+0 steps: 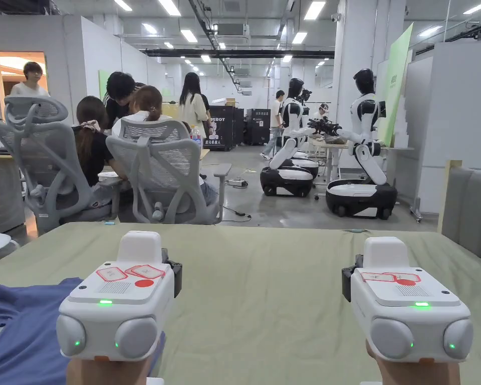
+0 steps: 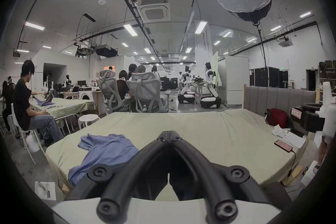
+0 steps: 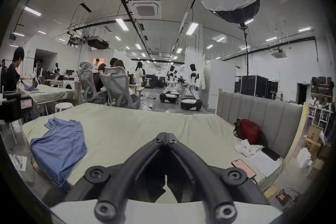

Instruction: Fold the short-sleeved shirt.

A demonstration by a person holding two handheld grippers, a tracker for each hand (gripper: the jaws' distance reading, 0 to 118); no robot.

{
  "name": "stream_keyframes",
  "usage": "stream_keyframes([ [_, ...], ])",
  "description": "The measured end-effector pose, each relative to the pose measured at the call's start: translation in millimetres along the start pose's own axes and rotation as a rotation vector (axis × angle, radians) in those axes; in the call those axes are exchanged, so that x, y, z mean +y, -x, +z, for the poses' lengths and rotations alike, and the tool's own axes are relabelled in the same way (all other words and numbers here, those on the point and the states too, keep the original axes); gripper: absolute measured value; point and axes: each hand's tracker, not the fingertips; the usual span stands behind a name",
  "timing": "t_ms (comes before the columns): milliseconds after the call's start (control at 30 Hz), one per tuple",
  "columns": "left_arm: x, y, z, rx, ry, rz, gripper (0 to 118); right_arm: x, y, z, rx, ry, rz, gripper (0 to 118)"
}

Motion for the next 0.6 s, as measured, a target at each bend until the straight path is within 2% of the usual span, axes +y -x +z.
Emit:
stream_keyframes([
  [133, 0.4, 32.4, 8.4, 0.077, 0.011, -0.014, 0, 1.9, 33.5, -2.7, 0.067, 0.006, 0.025, 0],
  [233, -1.1, 67.1, 23.9, 0.146, 0.014, 0.000, 0, 2.4, 71.7, -6.1, 0.157, 0.010, 0.051, 0],
  [433, -9.0, 133.8, 53.9, 0.326, 0.055, 0.000, 0, -0.6, 149.3, -12.0, 0.344, 0.019, 0.048, 0],
  [600, -25.7, 162.8, 59.0, 0.356, 0.128, 0.013, 0, -5.6, 187.8, -11.7, 0.415, 0.022, 0.068, 0],
])
